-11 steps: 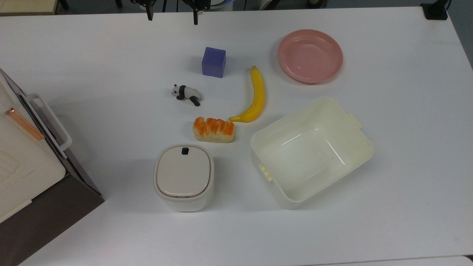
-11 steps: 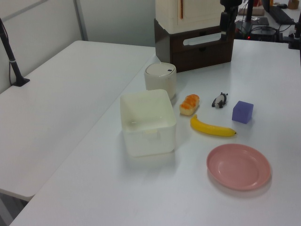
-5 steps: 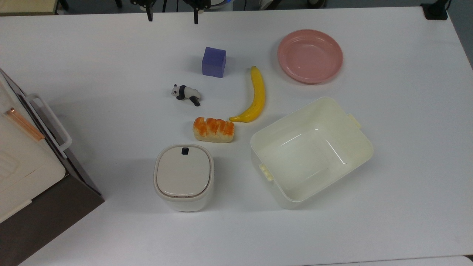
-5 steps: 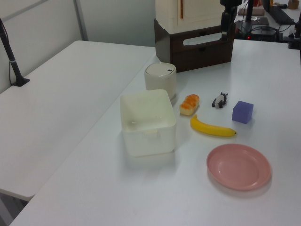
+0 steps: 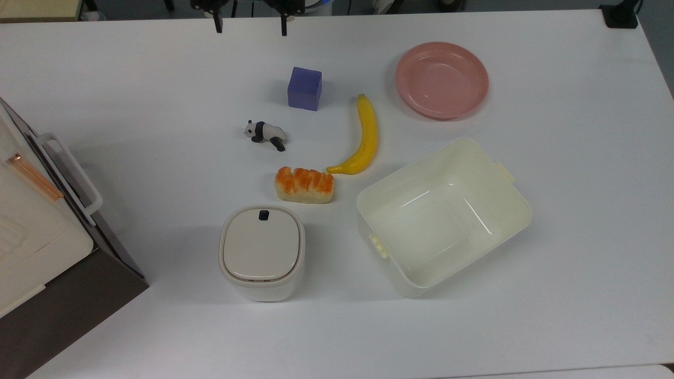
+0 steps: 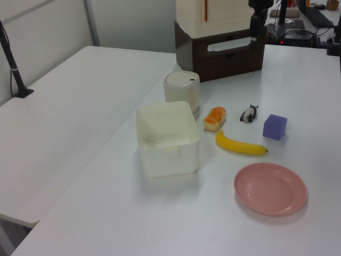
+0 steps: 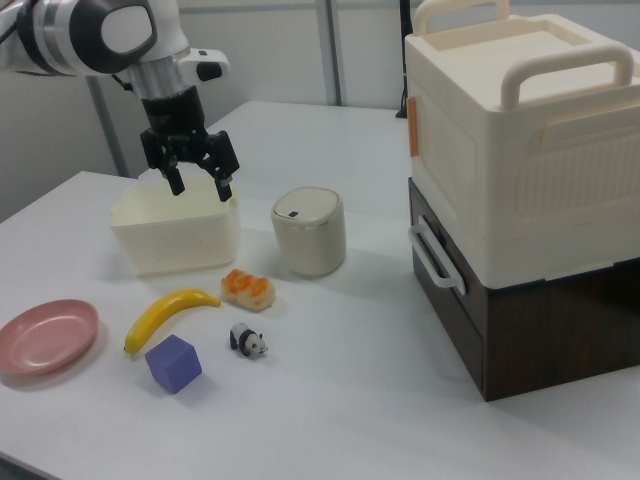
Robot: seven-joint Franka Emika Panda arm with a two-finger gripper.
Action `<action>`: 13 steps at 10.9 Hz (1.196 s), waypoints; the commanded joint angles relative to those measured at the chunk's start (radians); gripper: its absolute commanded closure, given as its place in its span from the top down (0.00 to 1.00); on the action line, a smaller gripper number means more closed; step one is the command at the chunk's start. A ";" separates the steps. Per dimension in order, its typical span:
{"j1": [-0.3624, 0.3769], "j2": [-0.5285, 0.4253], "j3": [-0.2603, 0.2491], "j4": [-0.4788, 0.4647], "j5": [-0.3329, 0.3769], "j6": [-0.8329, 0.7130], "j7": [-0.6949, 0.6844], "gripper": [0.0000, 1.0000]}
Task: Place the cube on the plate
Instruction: 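Move the open gripper over the purple cube and lower it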
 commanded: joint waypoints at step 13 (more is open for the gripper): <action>0.055 0.078 0.001 -0.131 0.006 0.177 -0.140 1.00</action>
